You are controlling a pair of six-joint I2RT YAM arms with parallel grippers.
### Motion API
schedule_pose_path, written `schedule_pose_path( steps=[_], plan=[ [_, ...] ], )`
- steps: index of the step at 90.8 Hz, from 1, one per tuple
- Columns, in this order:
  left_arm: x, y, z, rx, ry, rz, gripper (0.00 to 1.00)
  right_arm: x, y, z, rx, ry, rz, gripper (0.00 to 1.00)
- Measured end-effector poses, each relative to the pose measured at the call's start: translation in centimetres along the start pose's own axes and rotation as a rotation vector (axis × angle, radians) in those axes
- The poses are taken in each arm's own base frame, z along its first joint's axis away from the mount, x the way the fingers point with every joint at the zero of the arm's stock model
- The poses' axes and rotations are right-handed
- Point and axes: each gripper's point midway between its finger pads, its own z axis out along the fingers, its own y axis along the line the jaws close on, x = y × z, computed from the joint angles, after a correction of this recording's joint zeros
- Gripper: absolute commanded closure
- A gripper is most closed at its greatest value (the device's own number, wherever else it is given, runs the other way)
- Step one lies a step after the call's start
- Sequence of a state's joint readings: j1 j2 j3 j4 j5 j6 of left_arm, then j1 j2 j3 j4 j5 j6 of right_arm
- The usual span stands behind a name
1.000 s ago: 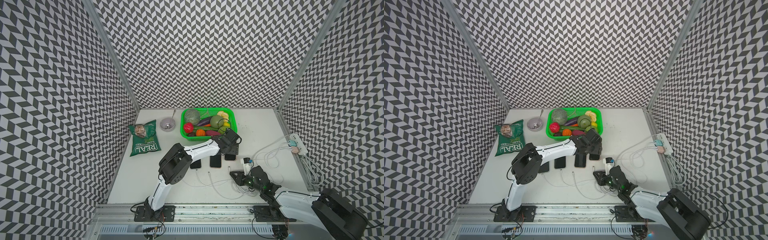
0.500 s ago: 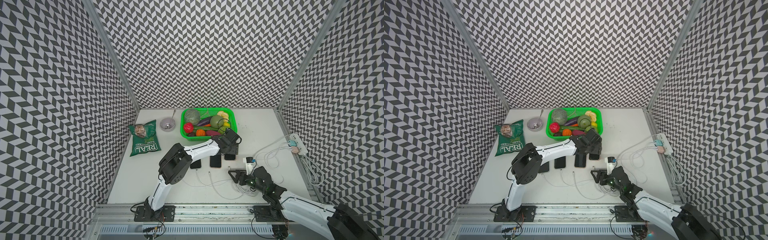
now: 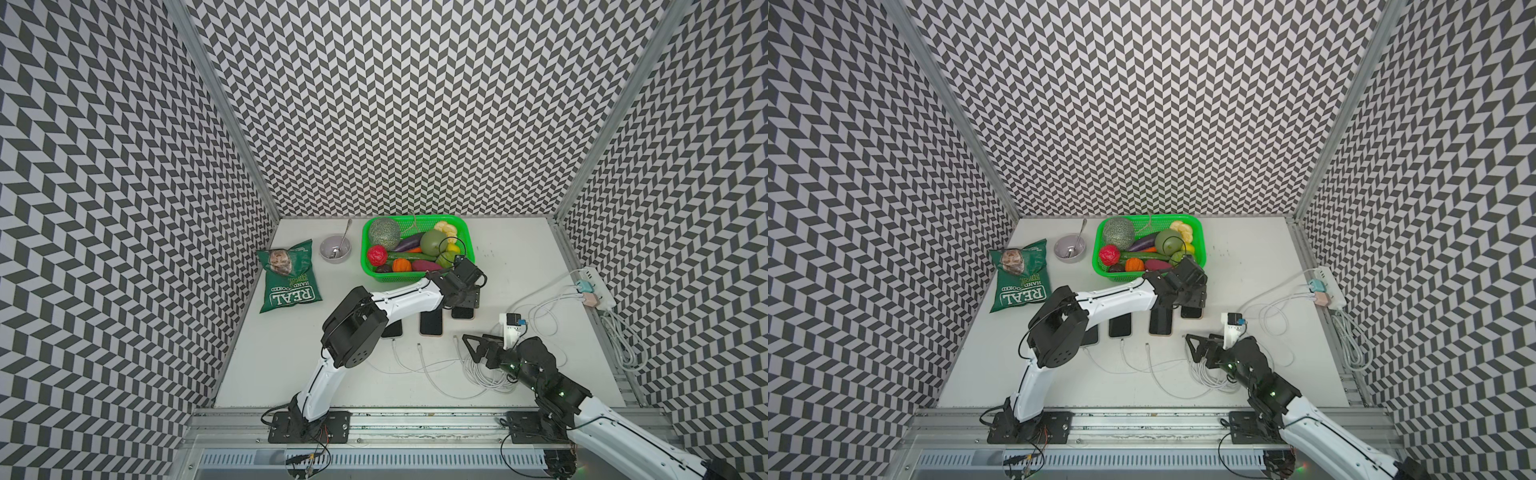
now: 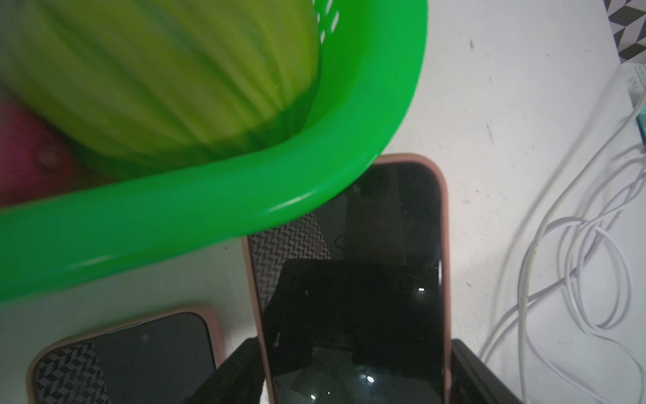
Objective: Unplug the charging cable from the phone
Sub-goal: Place the phone at the center of the board.
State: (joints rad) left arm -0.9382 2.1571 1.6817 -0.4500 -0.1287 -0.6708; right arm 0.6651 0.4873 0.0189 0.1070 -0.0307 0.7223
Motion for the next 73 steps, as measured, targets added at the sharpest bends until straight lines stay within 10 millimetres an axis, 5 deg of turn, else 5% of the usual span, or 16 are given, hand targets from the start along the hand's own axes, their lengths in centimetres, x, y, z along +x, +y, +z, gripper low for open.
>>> schedule_pose_path(
  steps=[73],
  plan=[
    [2.7,-0.2,1.9,-0.044,0.034,0.039,0.86,-2.8,-0.6,-1.8,0.085,-0.113,-0.007,0.0]
  ],
)
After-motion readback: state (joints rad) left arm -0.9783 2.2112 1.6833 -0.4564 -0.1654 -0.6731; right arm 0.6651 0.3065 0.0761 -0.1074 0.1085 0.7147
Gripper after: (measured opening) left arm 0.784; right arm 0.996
